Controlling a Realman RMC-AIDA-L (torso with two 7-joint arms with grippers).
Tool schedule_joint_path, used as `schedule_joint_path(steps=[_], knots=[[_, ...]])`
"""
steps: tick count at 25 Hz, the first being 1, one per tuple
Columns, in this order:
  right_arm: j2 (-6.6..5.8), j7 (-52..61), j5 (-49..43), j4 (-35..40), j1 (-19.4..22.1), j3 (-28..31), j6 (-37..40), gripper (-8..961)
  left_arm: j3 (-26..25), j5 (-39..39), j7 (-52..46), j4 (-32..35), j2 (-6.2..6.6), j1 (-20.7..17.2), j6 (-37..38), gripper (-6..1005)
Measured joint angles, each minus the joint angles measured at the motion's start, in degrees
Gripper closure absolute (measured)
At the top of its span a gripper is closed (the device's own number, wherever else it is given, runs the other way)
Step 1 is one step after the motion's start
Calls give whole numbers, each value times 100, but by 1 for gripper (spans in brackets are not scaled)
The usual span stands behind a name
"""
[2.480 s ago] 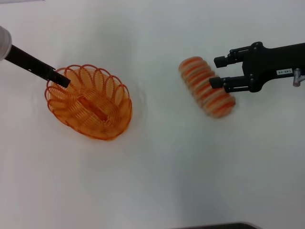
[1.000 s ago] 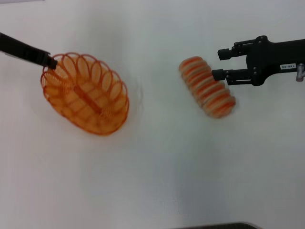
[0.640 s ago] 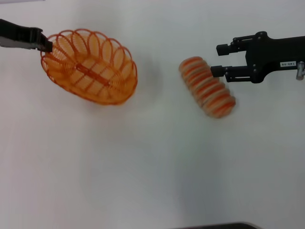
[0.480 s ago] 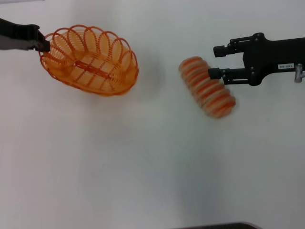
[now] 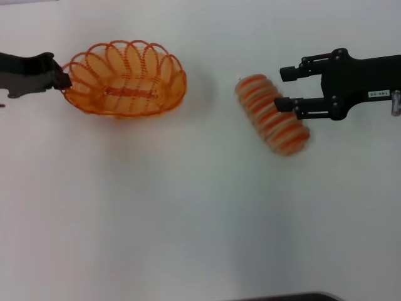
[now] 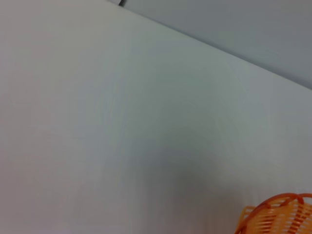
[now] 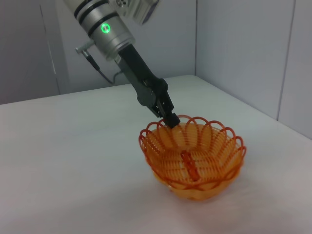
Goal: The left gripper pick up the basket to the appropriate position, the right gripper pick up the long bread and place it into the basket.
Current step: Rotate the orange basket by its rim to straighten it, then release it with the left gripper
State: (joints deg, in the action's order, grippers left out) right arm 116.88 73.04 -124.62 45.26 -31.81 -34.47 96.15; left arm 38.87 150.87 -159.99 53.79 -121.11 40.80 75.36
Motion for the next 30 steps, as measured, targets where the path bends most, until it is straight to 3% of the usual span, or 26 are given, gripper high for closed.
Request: schedule_joint_path(steps=[7, 13, 21, 27, 30], knots=[[-47, -163, -23, 9, -8, -10, 109, 335, -106, -272, -56, 272, -250, -380, -101, 949], [-95, -220, -33, 10, -16, -43, 107, 335, -53, -301, -174, 293, -283, -450, -33, 948], [-114, -247, -36, 9, -17, -94, 113, 335, -61, -356, -184, 357, -288, -524, 258, 667], [-111, -247, -37, 9, -27, -95, 82, 335, -56, -611, -91, 791, -278, -699, 345, 425], [-92, -256, -27, -11, -36, -82, 29, 334, -69, -996, 318, 952, -285, -859, 117, 360]])
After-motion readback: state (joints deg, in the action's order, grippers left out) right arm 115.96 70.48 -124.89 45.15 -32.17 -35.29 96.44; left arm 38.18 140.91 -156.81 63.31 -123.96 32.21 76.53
